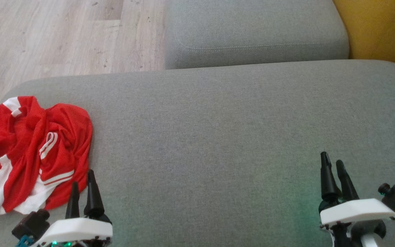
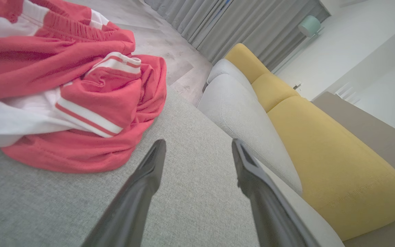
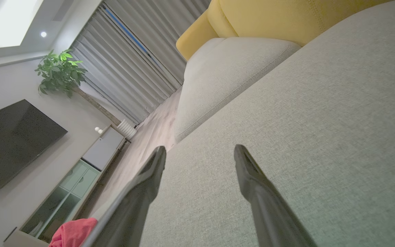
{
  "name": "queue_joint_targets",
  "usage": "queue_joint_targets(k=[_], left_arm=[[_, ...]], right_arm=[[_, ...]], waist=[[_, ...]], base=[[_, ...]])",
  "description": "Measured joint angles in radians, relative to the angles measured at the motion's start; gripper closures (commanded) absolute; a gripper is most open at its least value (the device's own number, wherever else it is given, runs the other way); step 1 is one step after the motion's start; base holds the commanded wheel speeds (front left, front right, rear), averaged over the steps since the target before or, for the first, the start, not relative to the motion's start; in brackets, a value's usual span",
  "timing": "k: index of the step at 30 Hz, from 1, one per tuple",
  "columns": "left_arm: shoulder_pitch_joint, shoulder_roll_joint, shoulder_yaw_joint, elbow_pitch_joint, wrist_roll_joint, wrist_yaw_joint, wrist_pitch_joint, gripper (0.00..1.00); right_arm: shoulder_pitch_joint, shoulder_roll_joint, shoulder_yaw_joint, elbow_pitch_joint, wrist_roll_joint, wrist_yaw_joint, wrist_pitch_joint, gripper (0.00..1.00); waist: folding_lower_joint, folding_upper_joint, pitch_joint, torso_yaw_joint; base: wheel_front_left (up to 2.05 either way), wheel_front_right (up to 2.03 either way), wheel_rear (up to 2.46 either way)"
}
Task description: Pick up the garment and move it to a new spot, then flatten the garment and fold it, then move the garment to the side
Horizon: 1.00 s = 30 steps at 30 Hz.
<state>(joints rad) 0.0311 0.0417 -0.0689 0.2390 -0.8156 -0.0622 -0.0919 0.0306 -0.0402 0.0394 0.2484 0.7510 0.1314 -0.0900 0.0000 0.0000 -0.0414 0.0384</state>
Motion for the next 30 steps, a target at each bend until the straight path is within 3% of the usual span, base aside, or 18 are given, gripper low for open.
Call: queue_joint_targets(k=[11, 16, 30], left_arm=[[0.002, 0.0, -0.026, 0.001, 0.123, 0.003, -0.031, 0.0], [0.008, 0.001, -0.028, -0.01, 0.191, 0.036, -0.043, 0.0], [0.022, 0.001, -0.061, -0.008, 0.365, 0.037, -0.087, 0.0]], right_arm=[[0.005, 0.0, 0.007, -0.011, -0.146, 0.0, -0.03, 0.0], [0.005, 0.0, 0.009, -0.039, -0.221, 0.0, -0.047, 0.0], [0.036, -0.001, 0.038, -0.042, -0.397, 0.0, -0.089, 0.0]], waist=[[0.0, 0.0, -0.007, 0.004], [0.0, 0.0, -0.01, 0.008], [0.0001, 0.0, -0.026, 0.015]], base=[[0.0, 0.0, 0.0], [0.0, 0.0, 0.0], [0.0, 0.0, 0.0]])
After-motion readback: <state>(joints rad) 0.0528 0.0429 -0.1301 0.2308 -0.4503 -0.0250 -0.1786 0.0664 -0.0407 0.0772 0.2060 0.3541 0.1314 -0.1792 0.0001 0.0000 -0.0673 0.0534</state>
